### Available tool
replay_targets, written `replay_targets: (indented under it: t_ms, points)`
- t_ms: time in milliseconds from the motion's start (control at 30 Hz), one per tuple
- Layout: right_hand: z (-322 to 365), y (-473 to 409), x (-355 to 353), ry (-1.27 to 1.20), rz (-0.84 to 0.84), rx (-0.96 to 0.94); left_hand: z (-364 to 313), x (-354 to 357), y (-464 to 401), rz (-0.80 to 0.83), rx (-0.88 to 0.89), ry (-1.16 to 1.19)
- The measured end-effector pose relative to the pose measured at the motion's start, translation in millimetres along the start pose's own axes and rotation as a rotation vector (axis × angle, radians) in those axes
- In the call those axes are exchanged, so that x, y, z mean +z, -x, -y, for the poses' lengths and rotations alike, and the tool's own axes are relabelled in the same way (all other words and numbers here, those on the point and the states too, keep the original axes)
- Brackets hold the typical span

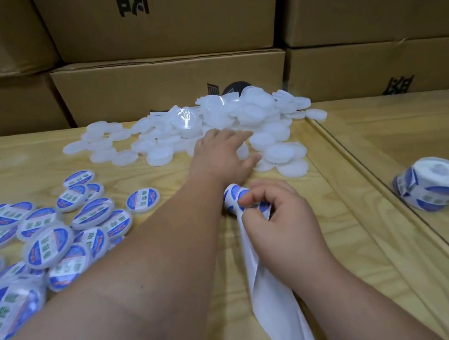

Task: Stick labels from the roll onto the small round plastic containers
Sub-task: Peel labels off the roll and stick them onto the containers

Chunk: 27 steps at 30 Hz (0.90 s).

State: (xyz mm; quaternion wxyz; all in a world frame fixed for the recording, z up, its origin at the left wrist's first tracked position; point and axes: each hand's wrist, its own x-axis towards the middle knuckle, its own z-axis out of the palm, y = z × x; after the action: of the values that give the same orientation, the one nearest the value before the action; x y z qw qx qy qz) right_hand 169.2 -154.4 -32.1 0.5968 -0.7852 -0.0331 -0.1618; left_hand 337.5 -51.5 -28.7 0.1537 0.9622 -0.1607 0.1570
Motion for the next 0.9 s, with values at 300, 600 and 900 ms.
replay_targets:
  t_ms: [300,600,900]
  points:
    - [3,0,0,0.056,-0.062,0.031,-6,-14,26,-0.121,-0.162,0.323]
    - [7,4,-1,0.208,-0.064,0.086,-26,-37,86,-0.331,-0.444,0.762]
    - [11,8,-5,0.479,-0.093,0.130,-52,-64,176,-0.533,-0.374,1.040]
